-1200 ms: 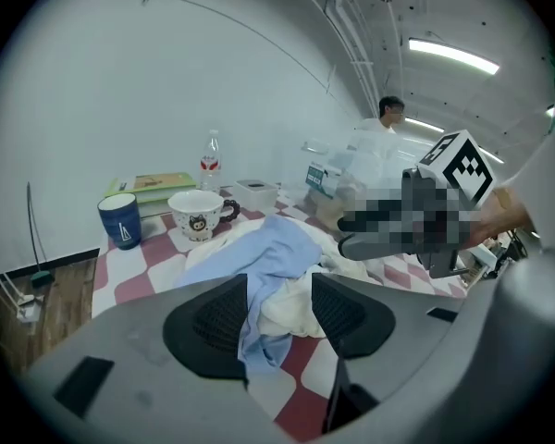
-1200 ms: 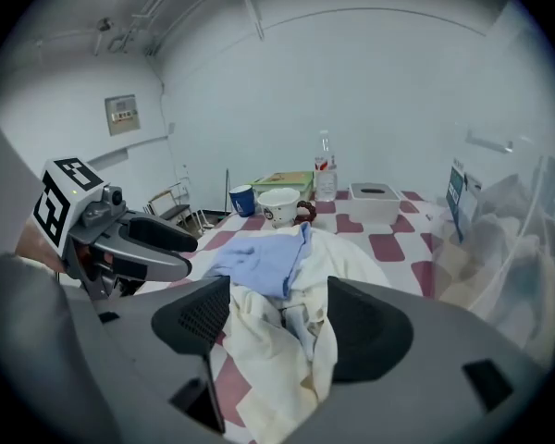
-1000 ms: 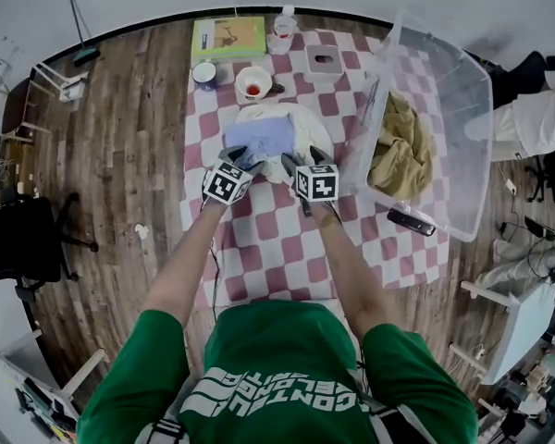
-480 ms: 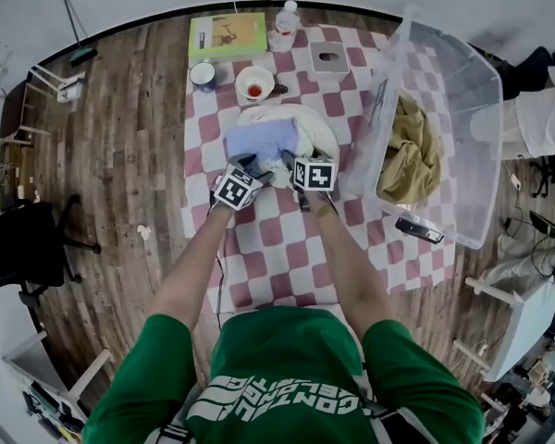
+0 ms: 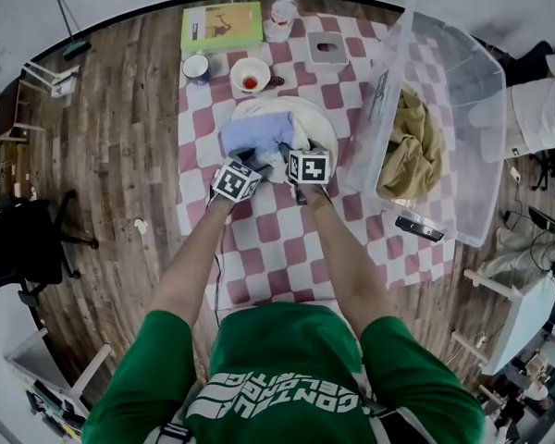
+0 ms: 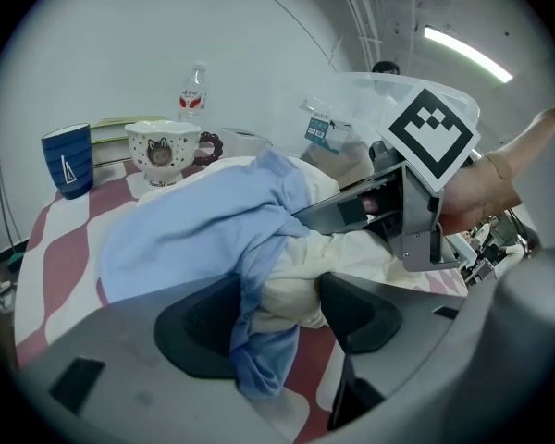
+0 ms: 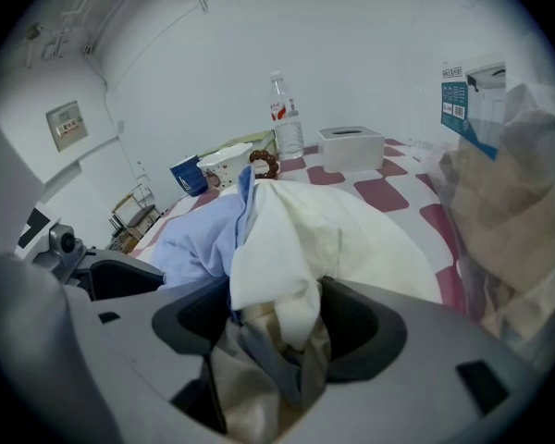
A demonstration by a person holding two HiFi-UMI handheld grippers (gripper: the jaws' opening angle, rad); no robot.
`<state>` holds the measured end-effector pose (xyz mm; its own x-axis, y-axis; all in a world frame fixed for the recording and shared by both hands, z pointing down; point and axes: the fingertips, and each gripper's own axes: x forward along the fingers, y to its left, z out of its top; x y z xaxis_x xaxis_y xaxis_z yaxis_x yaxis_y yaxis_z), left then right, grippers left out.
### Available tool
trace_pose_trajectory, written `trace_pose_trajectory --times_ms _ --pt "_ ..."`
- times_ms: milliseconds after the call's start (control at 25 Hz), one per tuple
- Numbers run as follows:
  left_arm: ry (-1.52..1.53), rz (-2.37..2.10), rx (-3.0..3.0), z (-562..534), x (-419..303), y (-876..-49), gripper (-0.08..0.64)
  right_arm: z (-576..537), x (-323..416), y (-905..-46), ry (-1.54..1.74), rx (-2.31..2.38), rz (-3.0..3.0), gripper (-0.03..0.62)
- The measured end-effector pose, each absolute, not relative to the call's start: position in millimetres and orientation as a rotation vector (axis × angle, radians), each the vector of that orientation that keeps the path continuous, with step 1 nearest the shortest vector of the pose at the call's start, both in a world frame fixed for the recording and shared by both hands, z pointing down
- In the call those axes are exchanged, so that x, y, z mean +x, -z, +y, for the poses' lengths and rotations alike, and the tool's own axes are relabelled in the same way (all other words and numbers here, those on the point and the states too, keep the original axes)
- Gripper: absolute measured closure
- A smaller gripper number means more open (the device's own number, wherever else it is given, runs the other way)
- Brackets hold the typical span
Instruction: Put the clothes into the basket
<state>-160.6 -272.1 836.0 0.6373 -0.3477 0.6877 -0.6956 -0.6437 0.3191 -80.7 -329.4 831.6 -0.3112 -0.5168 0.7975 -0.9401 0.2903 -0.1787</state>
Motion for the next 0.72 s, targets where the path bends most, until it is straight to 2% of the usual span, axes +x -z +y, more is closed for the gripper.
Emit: trace_pose_trajectory --times_ms 80,200,280,720 --pt "-0.789 -0.811 2.284 -272 -159 -836 0.302 -329 -80 -830 -0.905 1.279 -1.928 0.32" --pt "-0.781 -0.804 2.283 -272 -157 -834 0.302 -326 -81 -828 -0.977 1.253 -1.933 0.457" --pt "-0.774 -0.803 2.279 -271 -155 -833 0.302 -323 -81 -827 -1.01 1.244 -1.946 0.499" --pt "-0.707 -0.818 2.292 -264 -157 -815 0.302 -306 -100 -785 -0.956 1.298 -2.11 0.525"
